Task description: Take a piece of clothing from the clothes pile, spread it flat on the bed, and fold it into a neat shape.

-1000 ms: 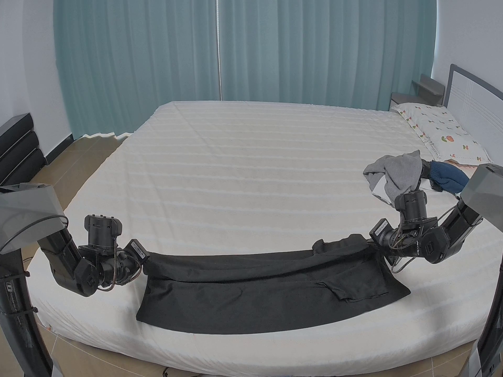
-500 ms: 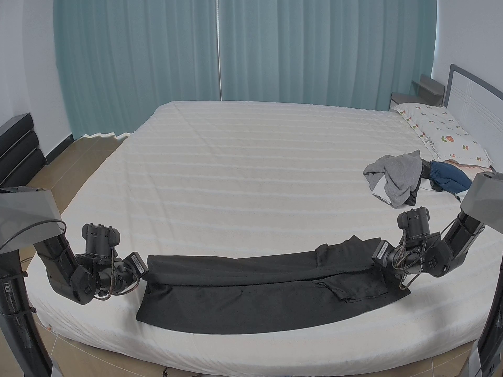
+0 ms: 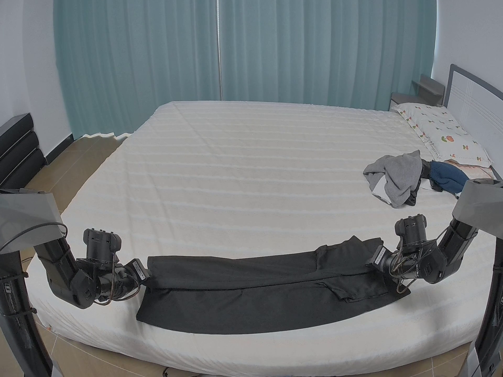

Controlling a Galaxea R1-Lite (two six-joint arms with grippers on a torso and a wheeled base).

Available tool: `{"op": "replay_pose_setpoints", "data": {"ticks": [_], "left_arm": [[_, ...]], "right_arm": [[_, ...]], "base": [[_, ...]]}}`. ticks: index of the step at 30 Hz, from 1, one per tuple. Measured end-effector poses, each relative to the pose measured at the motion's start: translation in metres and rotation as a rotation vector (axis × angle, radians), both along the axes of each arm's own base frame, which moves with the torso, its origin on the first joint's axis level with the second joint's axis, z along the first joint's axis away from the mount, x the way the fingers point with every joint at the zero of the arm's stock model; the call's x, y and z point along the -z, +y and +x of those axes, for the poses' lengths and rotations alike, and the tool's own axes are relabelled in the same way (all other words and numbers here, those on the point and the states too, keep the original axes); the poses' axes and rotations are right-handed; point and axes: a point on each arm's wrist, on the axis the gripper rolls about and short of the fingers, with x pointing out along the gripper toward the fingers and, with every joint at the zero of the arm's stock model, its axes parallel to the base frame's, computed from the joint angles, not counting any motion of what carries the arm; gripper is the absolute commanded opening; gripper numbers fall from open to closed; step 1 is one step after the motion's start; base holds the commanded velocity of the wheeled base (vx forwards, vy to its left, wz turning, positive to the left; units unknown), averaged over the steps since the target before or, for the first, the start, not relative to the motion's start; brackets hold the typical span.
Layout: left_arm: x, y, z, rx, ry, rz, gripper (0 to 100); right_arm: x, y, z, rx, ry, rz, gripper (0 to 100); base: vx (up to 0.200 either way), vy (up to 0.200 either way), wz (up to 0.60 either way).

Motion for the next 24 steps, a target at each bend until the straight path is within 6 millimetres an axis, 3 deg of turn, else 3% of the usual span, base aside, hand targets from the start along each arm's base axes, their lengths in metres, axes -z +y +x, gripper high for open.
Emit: {"op": "replay_pose_setpoints", "data": {"ticks": [10,17,22,23,24], "left_arm": [[-0.007,0.003,0.006,-0.016,-0.031,-0.04,100],[-0.012,0.004,0.033,-0.031,-0.092,-0.115,100],[-0.003,0.004,0.052,-0.037,-0.099,-0.125,100],[-0.001,0.004,0.054,-0.037,-0.096,-0.125,0],[0.002,0.004,0.055,-0.037,-0.092,-0.125,0]], "right_arm": [[-0.028,-0.014,-0.007,0.037,-0.033,0.211,100],[-0.036,-0.029,-0.02,0.058,-0.023,0.328,100],[-0.038,-0.036,-0.023,0.065,-0.065,0.35,100],[-0.037,-0.037,-0.023,0.068,-0.068,0.351,100],[-0.037,-0.038,-0.023,0.069,-0.074,0.352,100]], "base": [[0.0,0.0,0.0],[0.0,0.0,0.0],[0.0,0.0,0.0],[0.0,0.0,0.0],[0.0,0.0,0.0]]}}
